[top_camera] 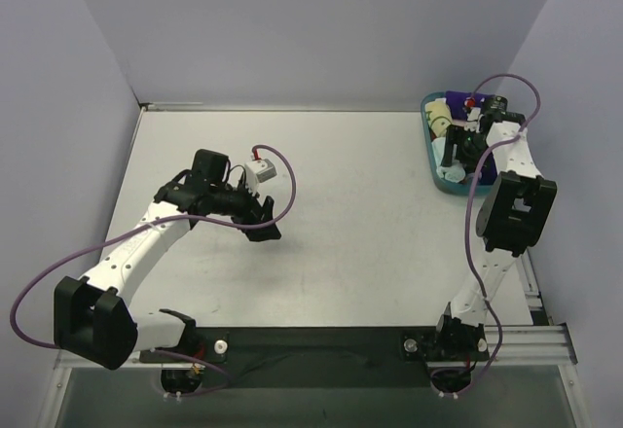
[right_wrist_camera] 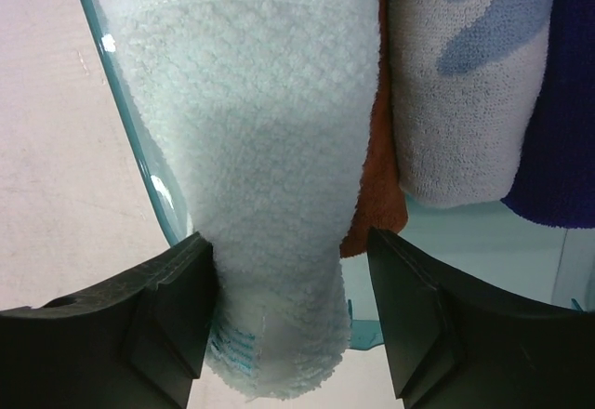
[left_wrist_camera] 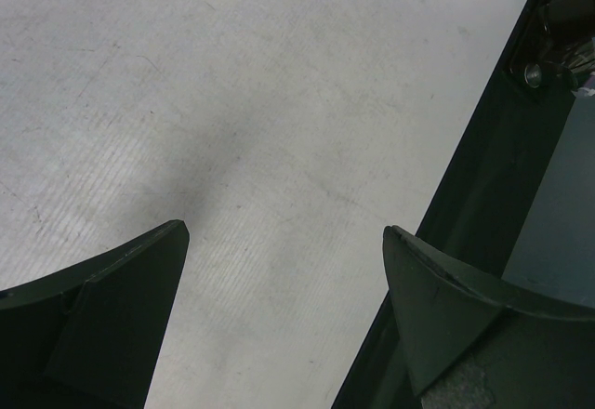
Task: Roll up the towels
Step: Place the rolled towel into the container
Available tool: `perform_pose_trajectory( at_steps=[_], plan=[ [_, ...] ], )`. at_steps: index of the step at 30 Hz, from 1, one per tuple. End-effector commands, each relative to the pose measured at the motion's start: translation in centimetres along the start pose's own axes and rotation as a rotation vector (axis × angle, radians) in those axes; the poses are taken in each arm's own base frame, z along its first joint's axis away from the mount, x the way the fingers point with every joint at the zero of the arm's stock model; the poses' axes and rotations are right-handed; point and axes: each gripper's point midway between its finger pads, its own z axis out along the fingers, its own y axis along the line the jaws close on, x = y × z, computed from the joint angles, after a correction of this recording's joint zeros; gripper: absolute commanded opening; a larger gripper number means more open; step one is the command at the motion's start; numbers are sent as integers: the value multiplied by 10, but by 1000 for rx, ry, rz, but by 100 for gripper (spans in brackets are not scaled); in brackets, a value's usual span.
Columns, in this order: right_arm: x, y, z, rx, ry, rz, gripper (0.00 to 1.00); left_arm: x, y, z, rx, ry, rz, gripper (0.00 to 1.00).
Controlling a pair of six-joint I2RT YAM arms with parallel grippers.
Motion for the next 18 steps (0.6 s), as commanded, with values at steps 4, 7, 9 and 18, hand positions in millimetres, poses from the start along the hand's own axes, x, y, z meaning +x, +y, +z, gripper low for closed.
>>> perform_pose_trajectory(
  at_steps=[4,7,9,18],
  plan=[
    [-13,9,-40,-2,-50,-24,68,-7,-6,-5,22,-31,13,97],
    [-17,10,-45,-1,-66,-25,69,-7,-6,-5,20,-32,14,97],
    [-19,11,-50,-3,-76,-25,70,-7,-6,-5,20,-31,11,97],
    [-30,18,-65,-26,-115,-26,78,-9,-6,-5,21,-34,12,97]
  ],
)
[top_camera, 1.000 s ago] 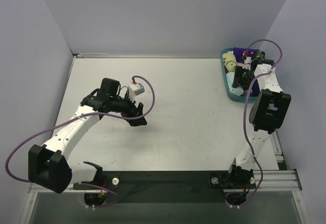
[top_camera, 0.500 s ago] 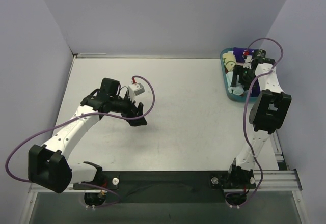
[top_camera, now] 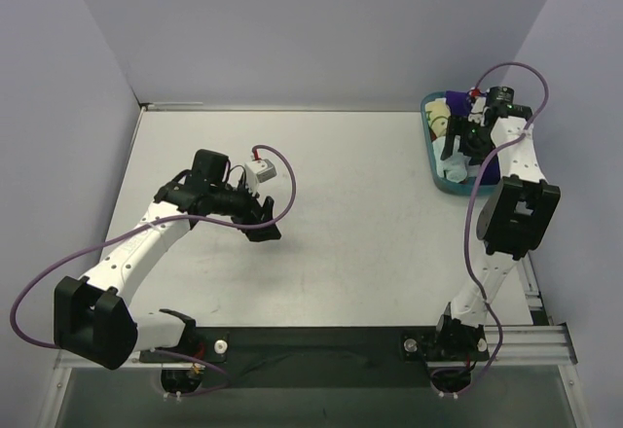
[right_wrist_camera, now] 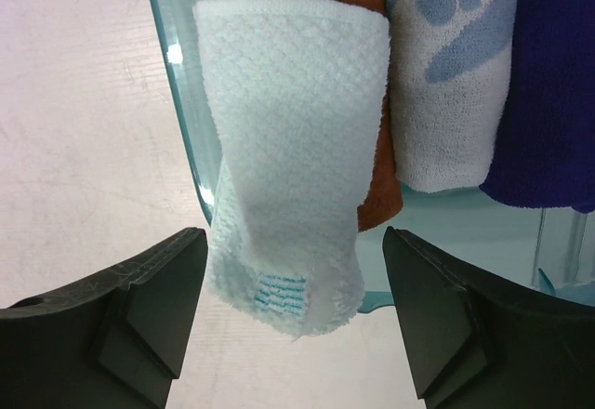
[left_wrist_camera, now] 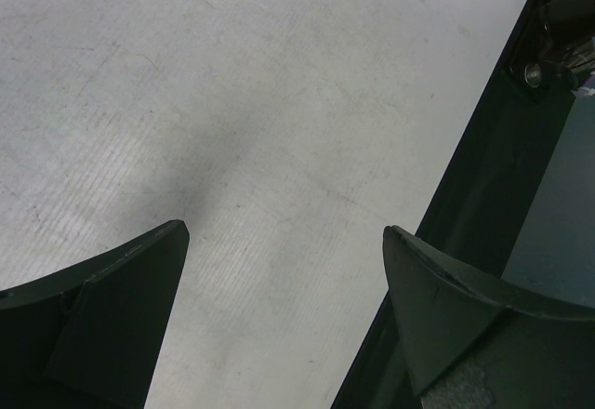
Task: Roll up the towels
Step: Place the rolled towel into the container
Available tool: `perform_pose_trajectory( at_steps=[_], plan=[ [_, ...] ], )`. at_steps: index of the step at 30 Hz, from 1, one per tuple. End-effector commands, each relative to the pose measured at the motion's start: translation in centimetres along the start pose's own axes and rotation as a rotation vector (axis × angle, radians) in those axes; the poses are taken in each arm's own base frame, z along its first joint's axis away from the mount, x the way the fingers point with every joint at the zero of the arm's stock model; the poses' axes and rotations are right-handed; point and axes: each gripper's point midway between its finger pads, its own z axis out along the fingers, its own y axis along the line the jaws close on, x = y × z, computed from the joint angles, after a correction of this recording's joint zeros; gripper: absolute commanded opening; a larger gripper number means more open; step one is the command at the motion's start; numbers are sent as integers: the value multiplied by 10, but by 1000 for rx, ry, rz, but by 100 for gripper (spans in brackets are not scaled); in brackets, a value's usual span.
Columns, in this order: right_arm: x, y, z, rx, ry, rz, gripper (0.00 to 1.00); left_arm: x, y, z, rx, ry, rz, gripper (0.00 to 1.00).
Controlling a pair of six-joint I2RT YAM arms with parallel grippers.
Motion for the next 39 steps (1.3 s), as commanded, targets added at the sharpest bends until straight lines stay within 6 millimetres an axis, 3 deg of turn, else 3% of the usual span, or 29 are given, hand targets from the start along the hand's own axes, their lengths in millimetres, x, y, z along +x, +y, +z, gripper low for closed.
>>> perform_pose_trajectory(
  at_steps=[1,7,10,14,19,22,23,24,29,33,37,39],
  plan=[
    [-15,13,-38,-21,-63,-13,78,-10,-6,-5,21,-35,12,97],
    [-13,20,-42,-52,-61,-16,80,-12,-6,-6,20,-40,20,97],
    [-12,28,-52,-72,-75,-27,97,-13,-4,-8,9,-44,9,97],
    [-11,34,-74,-80,-114,-34,100,-21,-1,-16,-2,-74,-3,97],
    [-1,46,-111,-99,-155,-70,100,-31,27,-31,-122,-98,-118,97],
    [20,60,-130,-141,-149,-107,100,-30,49,-37,-211,-42,-185,97],
    [35,64,-129,-154,-116,-110,100,-23,56,-38,-233,-2,-220,97],
    [45,72,-142,-166,-129,-131,100,-23,62,-41,-256,-1,-224,97],
    [102,99,-162,-231,-117,-197,100,-15,77,-57,-337,0,-218,97],
    [164,113,-147,-282,-14,-233,100,12,86,-60,-413,55,-213,97],
    [203,127,-136,-326,12,-294,100,49,86,-56,-429,128,-214,97],
    [212,125,-138,-325,-13,-326,100,65,86,-56,-444,151,-210,97]
  ],
)
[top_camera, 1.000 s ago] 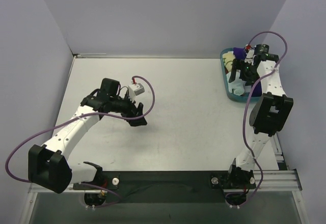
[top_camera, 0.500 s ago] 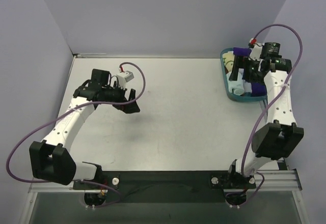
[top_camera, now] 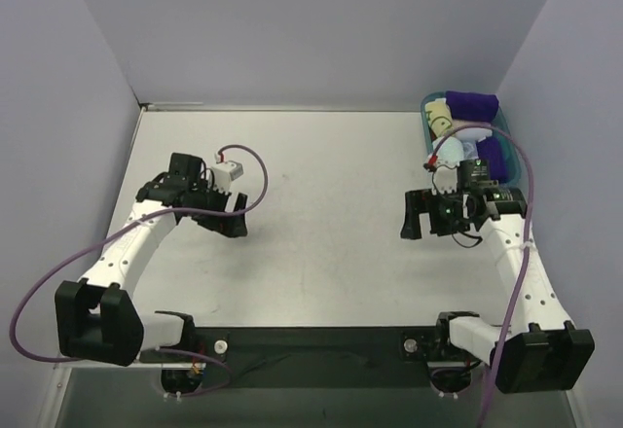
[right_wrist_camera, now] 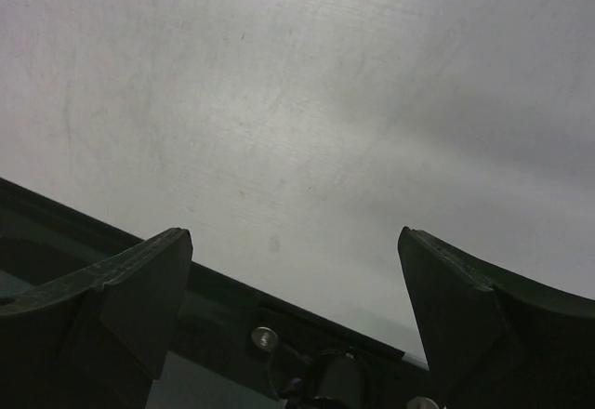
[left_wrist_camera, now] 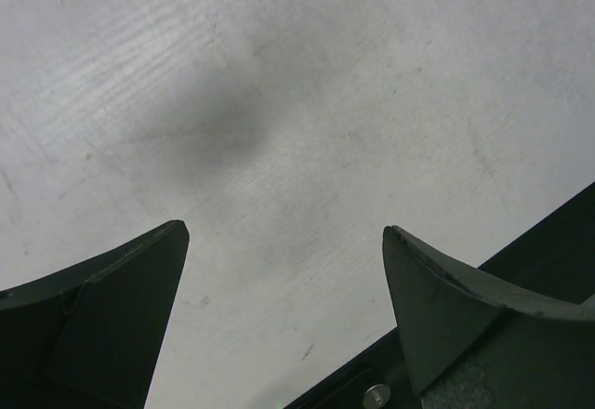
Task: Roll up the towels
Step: Place the rolled towel into the container
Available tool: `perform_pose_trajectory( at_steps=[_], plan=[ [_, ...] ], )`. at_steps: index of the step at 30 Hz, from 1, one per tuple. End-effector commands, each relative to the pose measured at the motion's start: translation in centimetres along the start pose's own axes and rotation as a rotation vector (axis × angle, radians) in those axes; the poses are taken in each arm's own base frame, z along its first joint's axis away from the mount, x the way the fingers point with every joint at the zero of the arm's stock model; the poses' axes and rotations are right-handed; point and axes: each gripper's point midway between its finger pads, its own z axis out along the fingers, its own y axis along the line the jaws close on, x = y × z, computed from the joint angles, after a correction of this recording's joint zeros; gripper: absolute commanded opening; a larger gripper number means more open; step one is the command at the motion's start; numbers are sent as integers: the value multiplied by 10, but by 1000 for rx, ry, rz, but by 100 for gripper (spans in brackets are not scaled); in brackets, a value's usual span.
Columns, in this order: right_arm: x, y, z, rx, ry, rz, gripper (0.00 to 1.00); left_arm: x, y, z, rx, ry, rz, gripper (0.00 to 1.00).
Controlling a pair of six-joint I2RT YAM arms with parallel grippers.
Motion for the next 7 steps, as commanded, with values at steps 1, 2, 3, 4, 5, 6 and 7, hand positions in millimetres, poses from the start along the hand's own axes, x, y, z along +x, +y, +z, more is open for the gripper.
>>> perform_pose_trajectory(
  at_steps=[1,2,3,4,5,6,7],
  plan=[
    [17,7,2,-22,-9,-55,100,20,10,-3,-64,22,42,97],
    [21,9,1,-25,-11,-57,100,20,12,-5,-84,7,53,97],
    [23,11,1,-33,-12,-58,100,20,13,-8,-92,0,56,97],
    [28,12,3,-43,-6,-57,100,18,13,-10,-101,-11,64,97],
    [28,13,0,-42,-21,-63,100,15,12,-14,-103,-32,77,97],
    [27,13,-2,-37,-31,-68,100,14,12,-16,-107,-40,88,97],
    [27,13,-3,-34,-35,-69,100,14,11,-18,-112,-43,90,97]
  ],
)
